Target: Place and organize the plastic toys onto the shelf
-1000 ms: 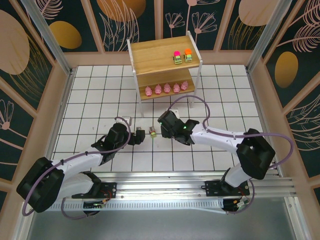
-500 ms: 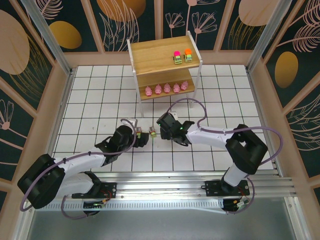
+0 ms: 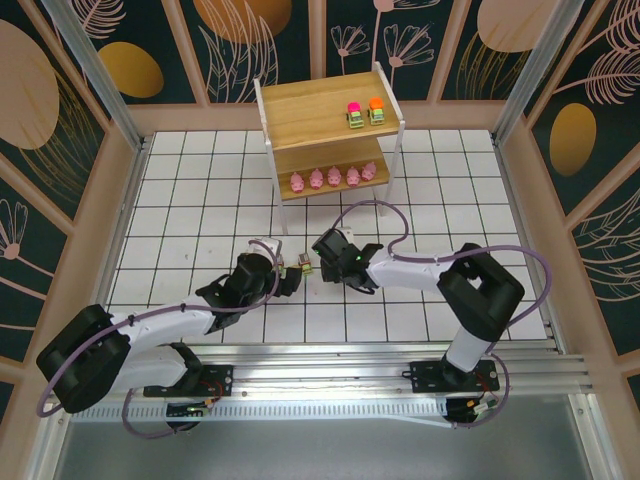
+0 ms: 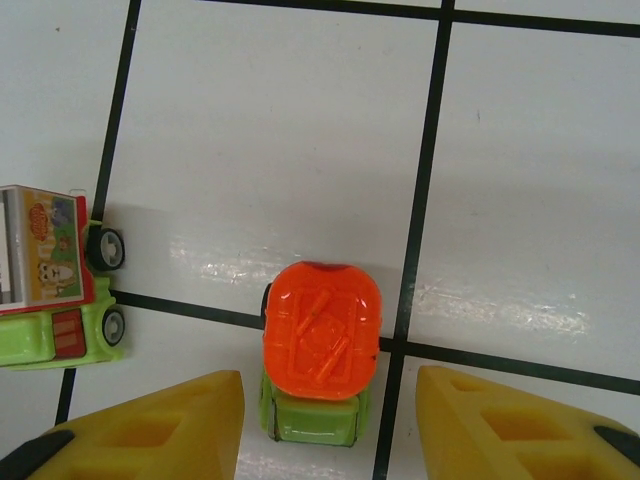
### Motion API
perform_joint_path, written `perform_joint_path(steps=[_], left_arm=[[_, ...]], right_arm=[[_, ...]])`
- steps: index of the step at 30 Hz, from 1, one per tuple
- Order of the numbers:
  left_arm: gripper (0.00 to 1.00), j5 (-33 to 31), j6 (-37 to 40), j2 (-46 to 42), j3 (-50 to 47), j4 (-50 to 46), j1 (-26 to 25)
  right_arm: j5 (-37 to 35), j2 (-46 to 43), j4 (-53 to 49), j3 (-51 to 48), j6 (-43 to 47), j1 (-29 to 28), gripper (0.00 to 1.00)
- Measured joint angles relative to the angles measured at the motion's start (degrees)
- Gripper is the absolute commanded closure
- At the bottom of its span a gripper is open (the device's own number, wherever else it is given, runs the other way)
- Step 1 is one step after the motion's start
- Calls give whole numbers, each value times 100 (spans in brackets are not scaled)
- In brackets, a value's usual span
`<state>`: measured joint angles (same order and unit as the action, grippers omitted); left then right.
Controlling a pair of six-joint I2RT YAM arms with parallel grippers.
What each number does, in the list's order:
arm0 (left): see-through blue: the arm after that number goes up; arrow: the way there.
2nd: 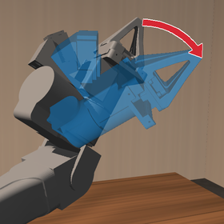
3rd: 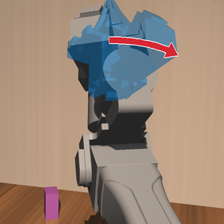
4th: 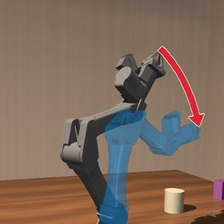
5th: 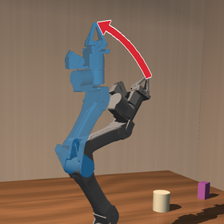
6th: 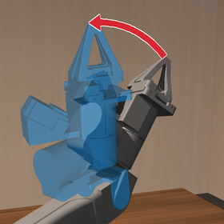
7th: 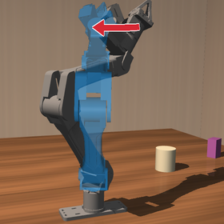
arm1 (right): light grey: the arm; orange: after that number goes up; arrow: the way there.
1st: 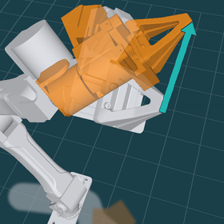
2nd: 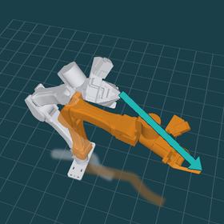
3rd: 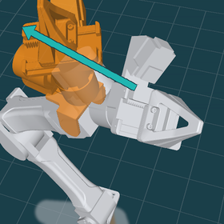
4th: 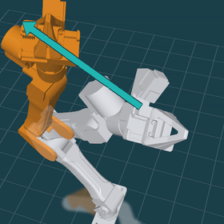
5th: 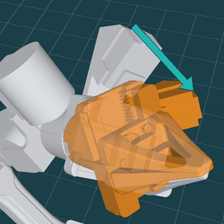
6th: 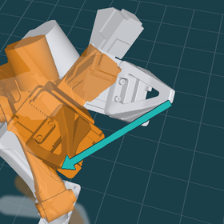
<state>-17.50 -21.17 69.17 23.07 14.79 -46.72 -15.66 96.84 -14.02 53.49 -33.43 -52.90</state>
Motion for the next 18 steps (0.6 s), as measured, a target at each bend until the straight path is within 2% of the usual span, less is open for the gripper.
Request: perform_joint_path(steps=[18], left_arm=[[1,-61,15,0,11,0,-35]], right_arm=[[81,205,146,0,0,9,54]])
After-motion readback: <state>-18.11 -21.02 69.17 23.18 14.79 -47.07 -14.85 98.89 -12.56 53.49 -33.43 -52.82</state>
